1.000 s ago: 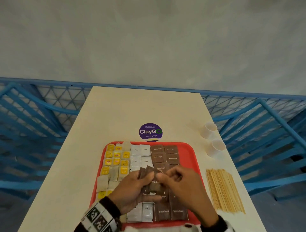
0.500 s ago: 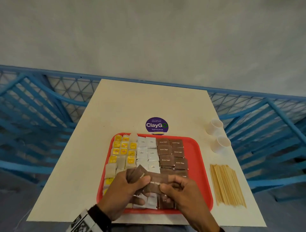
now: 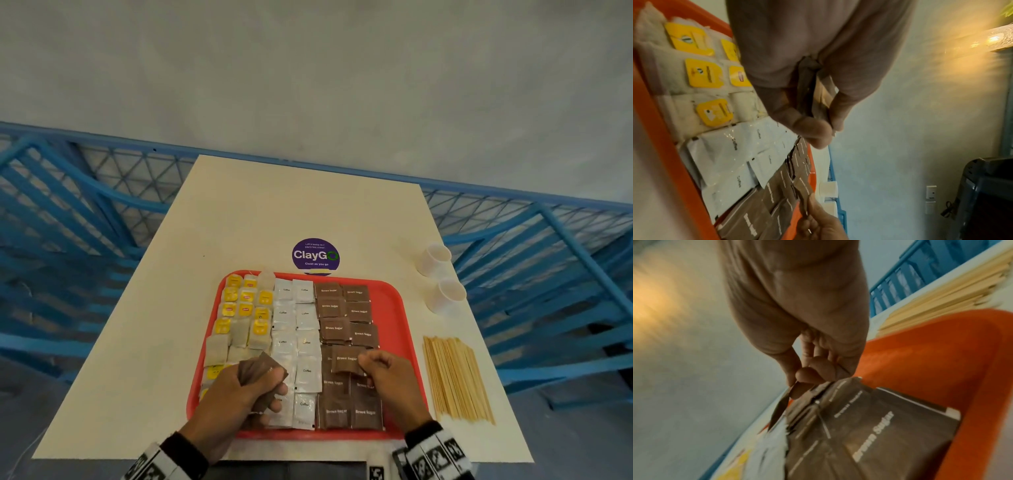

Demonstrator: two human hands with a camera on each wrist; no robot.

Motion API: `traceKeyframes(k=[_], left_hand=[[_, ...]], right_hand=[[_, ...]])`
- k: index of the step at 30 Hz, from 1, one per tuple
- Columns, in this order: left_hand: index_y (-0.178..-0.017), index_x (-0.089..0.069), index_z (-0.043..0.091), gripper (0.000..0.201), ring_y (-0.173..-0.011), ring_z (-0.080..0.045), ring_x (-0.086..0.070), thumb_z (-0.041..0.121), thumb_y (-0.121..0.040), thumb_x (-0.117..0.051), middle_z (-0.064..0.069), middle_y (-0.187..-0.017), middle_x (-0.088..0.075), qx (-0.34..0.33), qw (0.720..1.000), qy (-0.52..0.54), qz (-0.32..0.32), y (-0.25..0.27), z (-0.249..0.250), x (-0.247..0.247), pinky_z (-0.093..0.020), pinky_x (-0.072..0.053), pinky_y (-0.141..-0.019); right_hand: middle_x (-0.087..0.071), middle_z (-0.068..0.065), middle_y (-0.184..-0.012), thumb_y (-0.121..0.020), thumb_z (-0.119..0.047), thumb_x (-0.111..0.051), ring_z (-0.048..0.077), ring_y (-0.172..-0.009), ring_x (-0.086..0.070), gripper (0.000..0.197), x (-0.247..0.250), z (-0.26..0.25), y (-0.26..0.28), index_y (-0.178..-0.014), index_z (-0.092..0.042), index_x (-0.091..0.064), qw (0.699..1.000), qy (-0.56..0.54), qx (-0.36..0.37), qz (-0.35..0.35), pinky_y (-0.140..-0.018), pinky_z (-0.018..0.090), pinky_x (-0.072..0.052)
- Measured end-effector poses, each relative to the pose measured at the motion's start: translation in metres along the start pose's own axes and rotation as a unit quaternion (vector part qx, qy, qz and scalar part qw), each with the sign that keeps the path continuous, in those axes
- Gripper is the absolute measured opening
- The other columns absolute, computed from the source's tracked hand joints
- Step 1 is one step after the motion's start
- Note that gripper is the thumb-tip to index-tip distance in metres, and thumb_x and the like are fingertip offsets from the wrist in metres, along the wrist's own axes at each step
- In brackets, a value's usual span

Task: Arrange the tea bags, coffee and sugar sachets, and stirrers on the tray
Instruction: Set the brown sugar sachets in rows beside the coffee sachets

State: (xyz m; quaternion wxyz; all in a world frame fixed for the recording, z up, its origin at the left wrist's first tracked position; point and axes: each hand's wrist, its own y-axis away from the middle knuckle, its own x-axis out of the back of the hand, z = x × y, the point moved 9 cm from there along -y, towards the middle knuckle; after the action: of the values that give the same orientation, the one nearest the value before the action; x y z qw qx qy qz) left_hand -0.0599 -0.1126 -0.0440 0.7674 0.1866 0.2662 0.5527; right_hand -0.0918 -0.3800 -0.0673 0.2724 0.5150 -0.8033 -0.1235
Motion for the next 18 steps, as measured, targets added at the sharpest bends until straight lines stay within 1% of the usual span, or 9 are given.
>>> traceKeyframes(k=[2,4,6,8,9,11,14,17,18], left_hand=[[-0.102,-0.066,-0.004,0.029,-0.068,-0.024,-0.062,0.021,-0.088,-0.072,-0.017,-0.083,-0.072,0.008,1.000,-0.006,-0.002,0.000,-0.002,0.002,-0.029,-0.048,-0.054],[-0.100,-0.067,-0.004,0.028,-0.065,-0.022,-0.063,0.020,-0.088,-0.072,-0.017,-0.080,-0.072,0.014,1.000,-0.010,0.005,0.000,-0.003,0.004,-0.028,-0.047,-0.052],[-0.100,-0.067,-0.004,0.027,-0.064,-0.022,-0.064,0.020,-0.089,-0.071,-0.019,-0.082,-0.073,0.015,1.000,-0.012,0.008,0.000,-0.003,0.005,-0.027,-0.047,-0.052],[-0.102,-0.068,-0.002,0.027,-0.067,-0.023,-0.066,0.022,-0.091,-0.069,-0.020,-0.089,-0.074,0.019,1.000,-0.008,0.004,0.000,-0.002,0.004,-0.029,-0.049,-0.055],[-0.104,-0.068,-0.001,0.026,-0.069,-0.023,-0.068,0.022,-0.092,-0.067,-0.019,-0.092,-0.075,0.023,1.000,-0.007,-0.001,0.000,-0.002,0.003,-0.030,-0.051,-0.057],[-0.107,-0.068,0.002,0.022,-0.074,-0.024,-0.070,0.020,-0.095,-0.064,-0.017,-0.096,-0.076,0.032,0.999,-0.013,-0.014,0.000,-0.004,-0.002,-0.032,-0.053,-0.060],[-0.106,-0.066,-0.002,0.021,-0.074,-0.025,-0.069,0.016,-0.096,-0.062,-0.019,-0.096,-0.075,0.036,0.999,-0.024,-0.032,0.000,-0.005,-0.012,-0.032,-0.053,-0.057],[-0.103,-0.067,-0.003,0.021,-0.072,-0.025,-0.069,0.016,-0.096,-0.063,-0.019,-0.094,-0.075,0.041,0.998,-0.027,-0.033,0.001,-0.006,-0.016,-0.031,-0.052,-0.053],[-0.103,-0.067,-0.003,0.021,-0.072,-0.025,-0.069,0.016,-0.096,-0.063,-0.019,-0.093,-0.075,0.042,0.998,-0.026,-0.031,0.001,-0.006,-0.016,-0.030,-0.052,-0.053]], right_hand=[[-0.065,-0.009,-0.058,-0.094,-0.018,-0.067,0.002,-0.049,-0.053,0.015,-0.005,0.003,-0.015,-0.083,-0.010,-0.074,1.000,0.016,-0.008,-0.004,-0.048,0.016,-0.042],[-0.067,-0.009,-0.059,-0.091,-0.026,-0.070,0.003,-0.050,-0.057,0.017,-0.008,0.001,-0.023,-0.081,-0.012,-0.074,0.999,0.050,0.002,0.008,-0.047,0.016,-0.042],[-0.071,-0.009,-0.070,-0.090,-0.034,-0.071,0.005,-0.063,-0.065,0.019,0.002,-0.003,-0.025,-0.078,-0.019,-0.073,0.989,0.130,0.032,0.058,-0.056,0.020,-0.049],[-0.071,-0.010,-0.075,-0.093,-0.031,-0.067,0.006,-0.072,-0.066,0.017,0.014,-0.008,-0.022,-0.078,-0.023,-0.071,0.978,0.168,0.062,0.103,-0.065,0.025,-0.053],[-0.070,-0.010,-0.076,-0.094,-0.027,-0.065,0.005,-0.074,-0.064,0.016,0.017,-0.008,-0.020,-0.079,-0.023,-0.071,0.976,0.178,0.072,0.106,-0.066,0.023,-0.052],[-0.068,-0.012,-0.079,-0.096,-0.019,-0.061,0.000,-0.074,-0.061,0.017,0.013,-0.007,-0.017,-0.083,-0.022,-0.072,0.971,0.210,0.080,0.081,-0.063,0.016,-0.046],[-0.067,-0.012,-0.081,-0.098,-0.013,-0.055,0.001,-0.074,-0.060,0.022,-0.001,-0.004,-0.019,-0.083,-0.023,-0.069,0.965,0.245,0.089,0.041,-0.071,0.021,-0.052],[-0.066,-0.012,-0.081,-0.097,-0.016,-0.057,-0.003,-0.071,-0.058,0.016,-0.015,-0.010,-0.023,-0.088,-0.022,-0.069,0.956,0.271,0.105,0.025,-0.062,0.011,-0.042],[-0.066,-0.012,-0.080,-0.097,-0.017,-0.058,-0.004,-0.070,-0.057,0.016,-0.018,-0.014,-0.025,-0.087,-0.023,-0.069,0.951,0.284,0.118,0.027,-0.062,0.010,-0.040]])
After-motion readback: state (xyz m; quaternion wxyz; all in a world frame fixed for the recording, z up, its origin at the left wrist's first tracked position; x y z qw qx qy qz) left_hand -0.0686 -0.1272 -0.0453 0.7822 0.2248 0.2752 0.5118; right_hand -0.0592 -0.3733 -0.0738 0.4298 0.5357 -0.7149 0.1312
